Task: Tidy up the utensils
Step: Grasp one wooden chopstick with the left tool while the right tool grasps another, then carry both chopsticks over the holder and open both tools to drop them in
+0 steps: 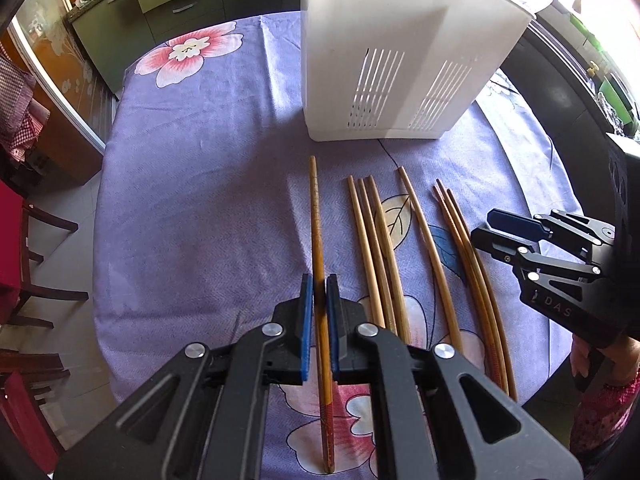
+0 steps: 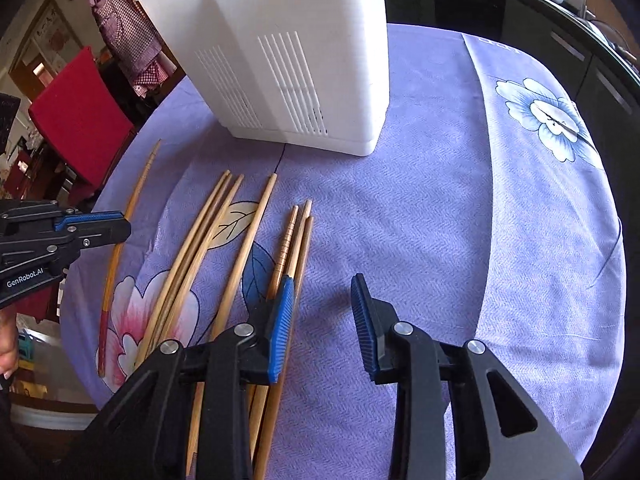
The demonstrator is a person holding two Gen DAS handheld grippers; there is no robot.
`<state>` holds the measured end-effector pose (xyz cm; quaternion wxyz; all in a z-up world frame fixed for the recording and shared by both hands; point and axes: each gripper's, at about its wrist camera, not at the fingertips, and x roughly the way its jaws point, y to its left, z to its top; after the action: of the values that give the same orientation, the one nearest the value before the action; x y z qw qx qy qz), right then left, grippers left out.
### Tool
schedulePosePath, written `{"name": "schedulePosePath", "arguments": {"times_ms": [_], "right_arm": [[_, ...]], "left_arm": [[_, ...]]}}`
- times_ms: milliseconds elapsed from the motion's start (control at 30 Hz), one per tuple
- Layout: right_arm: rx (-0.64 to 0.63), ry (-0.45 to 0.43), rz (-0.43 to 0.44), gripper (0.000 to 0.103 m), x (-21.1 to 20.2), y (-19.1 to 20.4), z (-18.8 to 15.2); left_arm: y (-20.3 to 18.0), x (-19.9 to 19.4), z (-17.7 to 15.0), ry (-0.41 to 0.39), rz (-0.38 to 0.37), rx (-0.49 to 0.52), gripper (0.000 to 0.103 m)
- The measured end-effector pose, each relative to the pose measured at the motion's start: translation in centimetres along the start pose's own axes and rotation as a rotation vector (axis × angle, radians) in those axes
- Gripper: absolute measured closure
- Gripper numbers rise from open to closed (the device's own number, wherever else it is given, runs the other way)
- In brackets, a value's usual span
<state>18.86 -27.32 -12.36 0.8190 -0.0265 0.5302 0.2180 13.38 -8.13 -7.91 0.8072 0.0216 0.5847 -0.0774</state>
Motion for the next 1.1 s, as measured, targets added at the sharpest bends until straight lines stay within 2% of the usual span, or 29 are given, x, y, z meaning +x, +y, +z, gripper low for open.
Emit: {"name": "schedulePosePath", "arguments": {"times_ms": [233,467,633,700,933,1100], "right_arm": [[-0.052,0.009,-0.052,0.072,1.1,1.7,0.6],[-0.101,0.029,-0.094,0.072,0.9,2.7,-0.3],[-0.113,0.024,-0.135,0.080,1.5,3.5,0.4],[-0.122,0.024,-0.128,0.094,1.3,3.2,0.3],[-0.056,-0.002,-0.078,0.097,0.1,2.3,0.2],[-0.014,-0.092,-0.017,0.097,-4.2,1.3,-0.1]], "left_arm": [[0.4,0.2,0.1,0.002,-0.008,0.004,0.096],[0.8,0.0,0.2,-0.003,-0.005,-0.008,0.096],[0.8,-0.4,0.1,-0.012,-0.003,-0.004,0.096],[1.0,-0.6,0.1,-0.018,-0.003,-0.006,0.096],[1.6,-1.2,0.0,-0.029,-0.006,-0.016,0.096],[1.8,-2.4,-0.3,-0.051,-0.015,-0.018,0.096]]}}
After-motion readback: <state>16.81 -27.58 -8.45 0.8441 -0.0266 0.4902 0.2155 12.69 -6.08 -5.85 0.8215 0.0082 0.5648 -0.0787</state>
